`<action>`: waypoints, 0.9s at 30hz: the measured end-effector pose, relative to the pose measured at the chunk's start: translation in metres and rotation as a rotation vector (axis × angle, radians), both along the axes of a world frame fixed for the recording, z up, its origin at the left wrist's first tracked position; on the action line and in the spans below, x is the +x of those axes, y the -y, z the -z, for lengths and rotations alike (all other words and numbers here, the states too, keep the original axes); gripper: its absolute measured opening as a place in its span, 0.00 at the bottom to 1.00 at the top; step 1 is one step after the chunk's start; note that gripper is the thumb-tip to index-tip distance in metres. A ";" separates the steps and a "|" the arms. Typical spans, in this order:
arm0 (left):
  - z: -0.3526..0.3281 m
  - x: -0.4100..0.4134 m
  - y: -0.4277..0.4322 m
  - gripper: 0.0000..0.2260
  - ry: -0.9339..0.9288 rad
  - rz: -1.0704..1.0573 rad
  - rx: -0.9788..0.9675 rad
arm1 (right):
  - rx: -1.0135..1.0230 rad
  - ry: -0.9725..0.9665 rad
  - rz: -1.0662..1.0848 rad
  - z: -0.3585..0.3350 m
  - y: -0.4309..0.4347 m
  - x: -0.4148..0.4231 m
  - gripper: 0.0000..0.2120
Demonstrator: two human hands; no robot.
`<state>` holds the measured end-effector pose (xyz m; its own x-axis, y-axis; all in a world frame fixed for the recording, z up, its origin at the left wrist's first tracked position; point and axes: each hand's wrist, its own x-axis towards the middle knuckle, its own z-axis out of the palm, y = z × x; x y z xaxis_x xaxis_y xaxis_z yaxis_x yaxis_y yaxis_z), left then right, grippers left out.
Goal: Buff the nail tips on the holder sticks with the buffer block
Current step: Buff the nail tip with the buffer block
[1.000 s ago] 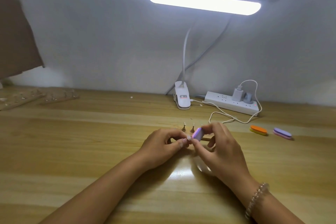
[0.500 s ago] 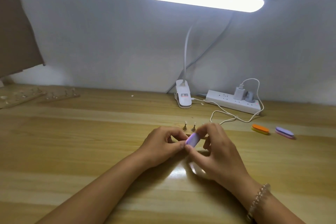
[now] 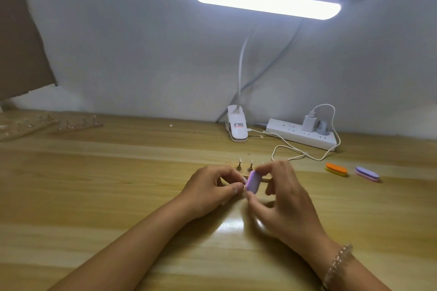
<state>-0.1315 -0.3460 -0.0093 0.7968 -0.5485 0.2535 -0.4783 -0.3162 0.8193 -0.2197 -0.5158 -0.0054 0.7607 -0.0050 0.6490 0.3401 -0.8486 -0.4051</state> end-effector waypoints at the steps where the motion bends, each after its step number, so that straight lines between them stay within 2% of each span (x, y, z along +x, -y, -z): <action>1: 0.000 0.000 0.000 0.06 -0.005 0.006 -0.001 | -0.057 -0.034 -0.037 0.000 -0.003 0.000 0.17; 6: -0.001 0.001 0.000 0.06 0.029 -0.009 0.032 | -0.037 -0.044 0.025 -0.002 0.002 0.005 0.15; 10: 0.000 0.000 -0.001 0.08 0.051 0.013 0.044 | -0.188 -0.072 -0.055 0.000 -0.004 0.000 0.15; 14: -0.001 0.001 -0.001 0.06 0.059 -0.007 0.043 | -0.100 -0.036 0.006 -0.002 -0.001 0.003 0.16; 18: 0.000 0.001 -0.001 0.06 0.061 0.010 0.035 | -0.222 -0.048 -0.038 0.001 -0.004 0.000 0.15; 23: -0.001 0.000 -0.001 0.06 0.029 0.000 0.006 | 0.084 0.034 0.110 -0.003 0.007 0.007 0.15; 27: -0.002 -0.001 -0.001 0.08 0.097 0.008 0.072 | -0.039 -0.050 -0.084 0.000 -0.002 0.000 0.14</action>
